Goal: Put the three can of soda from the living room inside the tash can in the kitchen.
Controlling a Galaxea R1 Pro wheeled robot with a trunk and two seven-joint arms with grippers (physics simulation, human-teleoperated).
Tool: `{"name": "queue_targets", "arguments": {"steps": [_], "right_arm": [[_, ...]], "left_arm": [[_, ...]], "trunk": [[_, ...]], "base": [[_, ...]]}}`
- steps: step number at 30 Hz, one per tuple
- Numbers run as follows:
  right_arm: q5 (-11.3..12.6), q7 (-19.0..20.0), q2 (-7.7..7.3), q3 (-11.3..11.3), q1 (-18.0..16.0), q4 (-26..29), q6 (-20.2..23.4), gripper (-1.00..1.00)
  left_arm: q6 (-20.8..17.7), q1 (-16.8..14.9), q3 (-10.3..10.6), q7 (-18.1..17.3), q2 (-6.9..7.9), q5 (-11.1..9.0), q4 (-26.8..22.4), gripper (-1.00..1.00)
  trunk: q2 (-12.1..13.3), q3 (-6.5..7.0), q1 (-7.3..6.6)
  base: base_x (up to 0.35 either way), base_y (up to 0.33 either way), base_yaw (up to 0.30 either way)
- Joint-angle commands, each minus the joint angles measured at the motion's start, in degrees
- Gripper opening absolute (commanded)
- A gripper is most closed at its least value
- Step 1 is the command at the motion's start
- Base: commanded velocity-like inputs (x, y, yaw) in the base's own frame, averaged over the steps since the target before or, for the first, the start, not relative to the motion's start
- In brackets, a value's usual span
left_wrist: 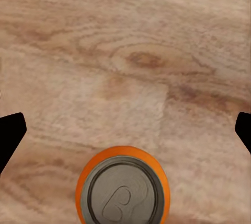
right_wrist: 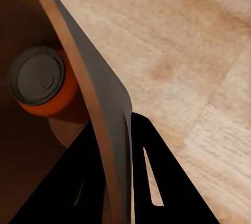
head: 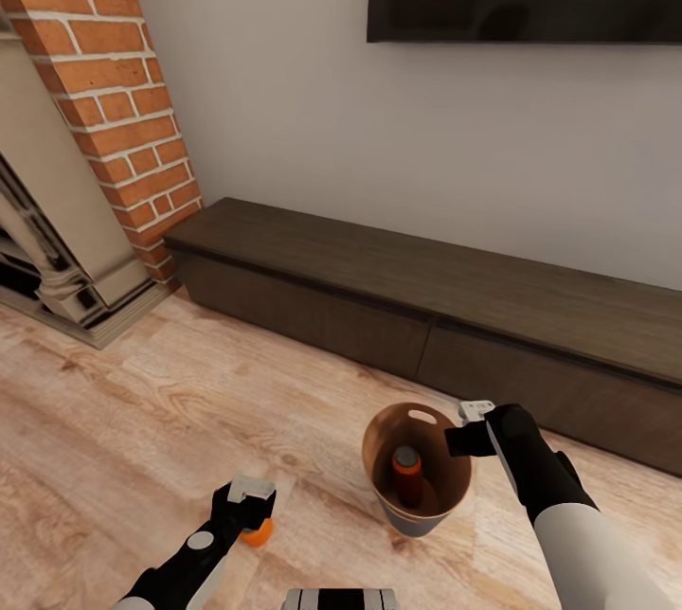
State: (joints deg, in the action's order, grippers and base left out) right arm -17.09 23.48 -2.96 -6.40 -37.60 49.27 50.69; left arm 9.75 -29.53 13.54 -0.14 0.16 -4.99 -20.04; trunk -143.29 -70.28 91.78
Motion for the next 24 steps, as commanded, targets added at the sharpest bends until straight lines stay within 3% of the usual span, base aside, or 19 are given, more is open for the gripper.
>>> {"name": "queue_targets", "arguments": {"steps": [1, 4, 24], "right_arm": [[0.9, 0.2, 0.04, 0.0, 0.0, 0.0, 0.2, -1.0], [0.9, 0.2, 0.14, 0.0, 0.0, 0.0, 0.2, -1.0], [0.9, 0.2, 0.19, 0.1, 0.0, 0.0, 0.3, -1.0]], "left_arm": [[0.1, 0.0, 0.0, 0.0, 0.02, 0.0, -0.1, 1.0], [0.2, 0.0, 0.0, -0.1, 0.11, -0.1, -0.4, 1.0], [0.3, 0.0, 0.0, -0.1, 0.16, 0.0, 0.1, 1.0]], "trunk": [[0.0, 0.0, 0.0], [0.0, 0.0, 0.0], [-0.3, -4.43, 0.51]], "base": [[0.0, 0.0, 0.0], [0.0, 0.0, 0.0], [0.0, 0.0, 0.0]]}}
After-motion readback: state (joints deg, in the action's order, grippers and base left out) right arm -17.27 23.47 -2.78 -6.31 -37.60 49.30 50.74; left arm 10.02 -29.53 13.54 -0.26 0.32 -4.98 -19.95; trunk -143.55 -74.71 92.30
